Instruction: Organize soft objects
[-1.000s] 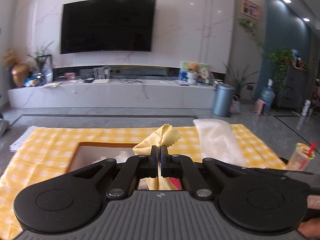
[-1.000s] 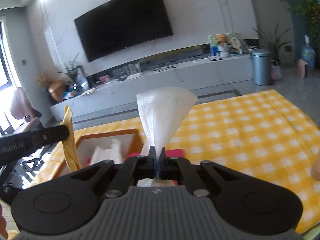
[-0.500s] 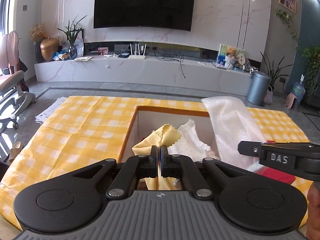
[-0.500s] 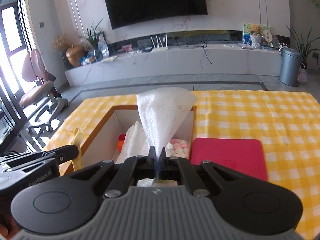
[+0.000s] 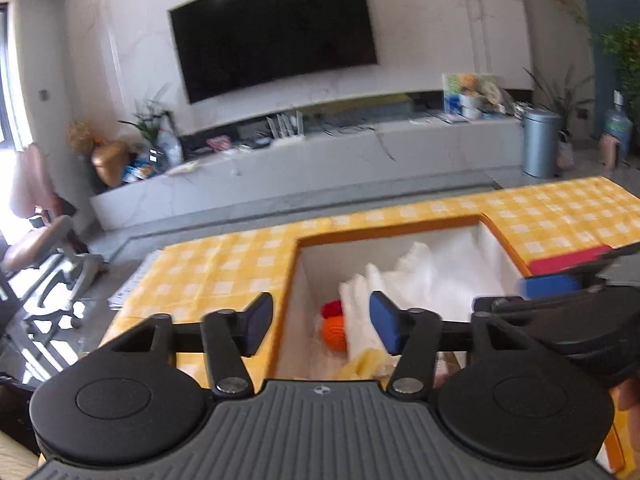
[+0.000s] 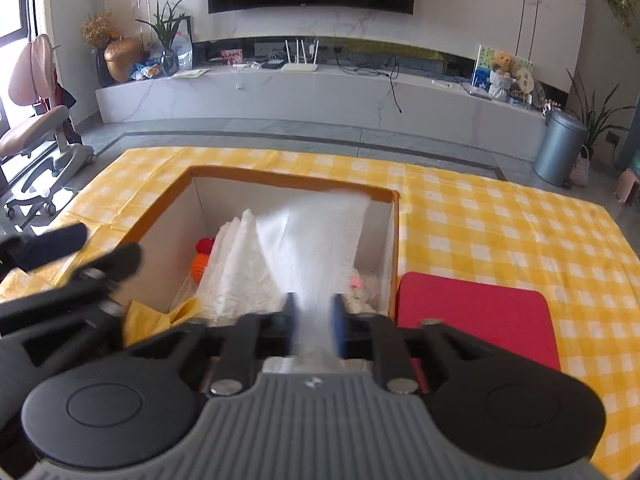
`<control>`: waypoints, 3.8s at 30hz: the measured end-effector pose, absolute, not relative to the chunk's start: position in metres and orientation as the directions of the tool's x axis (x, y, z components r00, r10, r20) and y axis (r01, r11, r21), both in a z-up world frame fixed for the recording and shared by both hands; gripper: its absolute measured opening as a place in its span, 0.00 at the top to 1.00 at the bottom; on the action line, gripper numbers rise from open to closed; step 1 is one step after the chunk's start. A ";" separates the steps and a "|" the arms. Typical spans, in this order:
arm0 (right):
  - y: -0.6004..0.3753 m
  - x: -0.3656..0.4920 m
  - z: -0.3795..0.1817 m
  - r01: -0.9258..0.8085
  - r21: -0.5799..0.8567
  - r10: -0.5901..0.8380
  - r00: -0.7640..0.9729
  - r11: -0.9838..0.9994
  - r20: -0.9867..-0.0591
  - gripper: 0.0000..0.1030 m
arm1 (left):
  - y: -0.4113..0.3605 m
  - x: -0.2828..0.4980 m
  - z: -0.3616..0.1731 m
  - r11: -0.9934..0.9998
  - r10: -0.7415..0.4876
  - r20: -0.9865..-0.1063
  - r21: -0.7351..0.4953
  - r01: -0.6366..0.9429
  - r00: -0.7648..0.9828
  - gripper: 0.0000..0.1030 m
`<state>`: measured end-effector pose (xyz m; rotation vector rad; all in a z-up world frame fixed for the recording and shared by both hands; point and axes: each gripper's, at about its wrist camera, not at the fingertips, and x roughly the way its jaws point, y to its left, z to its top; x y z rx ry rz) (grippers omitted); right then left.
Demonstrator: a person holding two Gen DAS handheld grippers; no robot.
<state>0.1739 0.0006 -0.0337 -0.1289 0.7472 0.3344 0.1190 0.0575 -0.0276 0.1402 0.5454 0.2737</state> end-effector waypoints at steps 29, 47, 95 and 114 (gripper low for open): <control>-0.092 0.082 -0.004 -0.174 -0.178 0.080 0.896 0.968 -0.438 0.11 | 0.003 0.071 0.003 0.997 0.071 -0.364 0.004 -0.075 0.929 0.00; -0.096 0.090 -0.028 -0.178 -0.142 0.088 0.869 0.974 -0.487 0.11 | 0.000 0.076 -0.015 0.994 0.100 -0.413 0.007 -0.107 0.905 0.00; -0.101 0.100 -0.045 -0.184 -0.037 0.129 0.804 0.982 -0.581 0.11 | -0.001 0.076 -0.024 0.992 0.113 -0.446 -0.003 -0.127 0.888 0.00; -0.096 0.100 -0.047 -0.189 -0.049 0.124 0.796 0.981 -0.593 0.11 | 0.000 0.080 -0.029 0.991 0.113 -0.492 -0.003 -0.132 0.863 0.00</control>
